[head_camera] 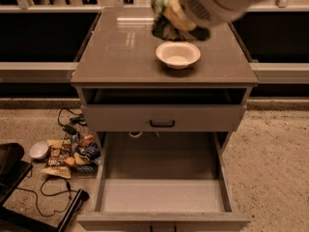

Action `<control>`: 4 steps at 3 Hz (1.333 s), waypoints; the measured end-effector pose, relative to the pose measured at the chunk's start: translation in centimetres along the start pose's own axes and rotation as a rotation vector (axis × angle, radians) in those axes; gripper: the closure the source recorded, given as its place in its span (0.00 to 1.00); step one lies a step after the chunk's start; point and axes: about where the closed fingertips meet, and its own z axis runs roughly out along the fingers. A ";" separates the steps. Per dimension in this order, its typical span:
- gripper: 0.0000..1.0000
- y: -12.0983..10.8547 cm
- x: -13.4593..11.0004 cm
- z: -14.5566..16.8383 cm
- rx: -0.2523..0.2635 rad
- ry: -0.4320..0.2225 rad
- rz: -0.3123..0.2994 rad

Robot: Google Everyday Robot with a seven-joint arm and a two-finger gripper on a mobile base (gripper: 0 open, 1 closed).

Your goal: Place green jalapeno chip bag into middle drawer

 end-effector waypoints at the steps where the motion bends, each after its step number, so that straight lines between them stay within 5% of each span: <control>1: 1.00 1.3 0.3 0.5 -0.040 -0.038 0.057; 3: 1.00 1.0 -0.7 -1.3 -0.020 -0.068 0.055; 4: 1.00 2.5 2.2 -0.5 -0.053 -0.071 0.123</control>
Offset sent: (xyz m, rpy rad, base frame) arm -0.0026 0.0017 -0.0141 0.0732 0.0231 0.0064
